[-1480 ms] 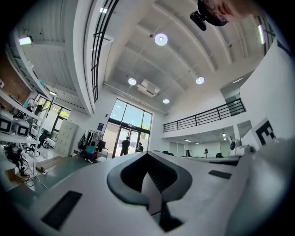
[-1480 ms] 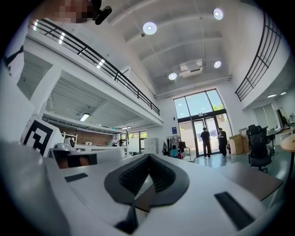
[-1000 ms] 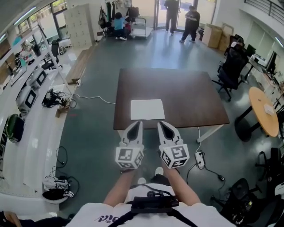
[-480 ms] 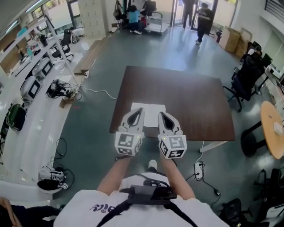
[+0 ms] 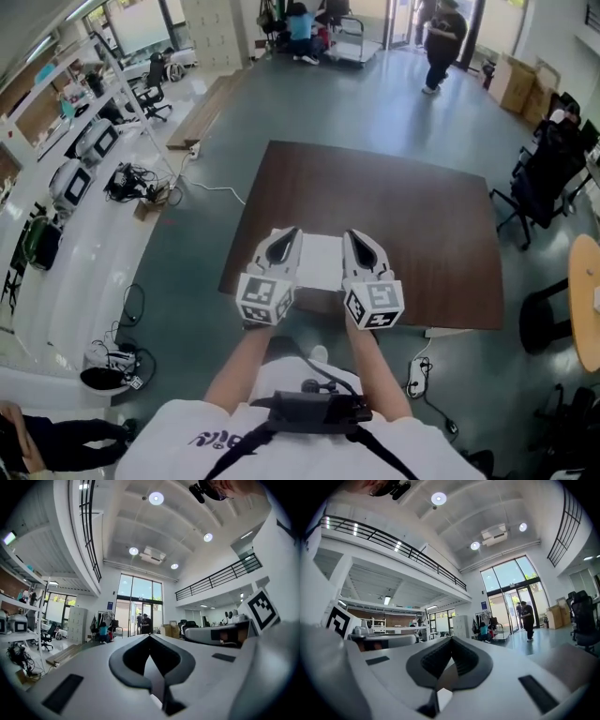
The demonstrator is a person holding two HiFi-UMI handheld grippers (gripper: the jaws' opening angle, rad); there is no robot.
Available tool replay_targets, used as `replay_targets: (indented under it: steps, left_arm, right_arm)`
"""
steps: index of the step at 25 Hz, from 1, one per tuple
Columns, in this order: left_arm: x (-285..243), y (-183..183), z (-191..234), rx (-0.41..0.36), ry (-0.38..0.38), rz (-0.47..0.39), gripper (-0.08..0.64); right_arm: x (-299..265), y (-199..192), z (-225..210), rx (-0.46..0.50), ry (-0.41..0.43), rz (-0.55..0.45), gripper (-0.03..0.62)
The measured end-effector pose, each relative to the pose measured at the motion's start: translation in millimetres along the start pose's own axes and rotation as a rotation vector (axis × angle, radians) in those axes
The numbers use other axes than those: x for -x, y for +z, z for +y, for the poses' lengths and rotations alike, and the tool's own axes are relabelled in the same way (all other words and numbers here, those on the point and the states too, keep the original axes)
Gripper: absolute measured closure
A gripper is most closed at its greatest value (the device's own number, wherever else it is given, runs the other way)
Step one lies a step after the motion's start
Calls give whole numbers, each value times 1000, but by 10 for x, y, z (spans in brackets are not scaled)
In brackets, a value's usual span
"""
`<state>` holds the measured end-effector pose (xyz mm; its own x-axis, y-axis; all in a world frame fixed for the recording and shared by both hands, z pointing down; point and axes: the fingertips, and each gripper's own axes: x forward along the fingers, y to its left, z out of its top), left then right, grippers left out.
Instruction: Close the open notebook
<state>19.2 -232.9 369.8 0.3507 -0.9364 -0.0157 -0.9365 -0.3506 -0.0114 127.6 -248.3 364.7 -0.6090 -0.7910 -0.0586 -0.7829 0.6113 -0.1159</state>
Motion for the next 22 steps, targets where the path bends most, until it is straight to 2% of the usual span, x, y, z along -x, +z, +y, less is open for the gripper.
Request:
replay_targets:
  steps: [4,6,12,17,22]
  left_arm:
    - [-170,-312,204,9,9,84,551]
    - [-305,-490,327,48,29,124,551]
    - [-241,-1207,674,96,172,240,549]
    - [-35,-1842,910,275,160,323,549]
    - [101,-2436,1202,385,185,415,549]
  right_arm:
    - [-263,-125,-93,-9,21,26,589]
    - [-429,-191,-139,4,42,49,589]
    - [-619,-735,2,-6,132,131,588]
    - [-847,-1124,326,-42,273,172,589]
    - [-1130,-1494,530,-61,341,245,588]
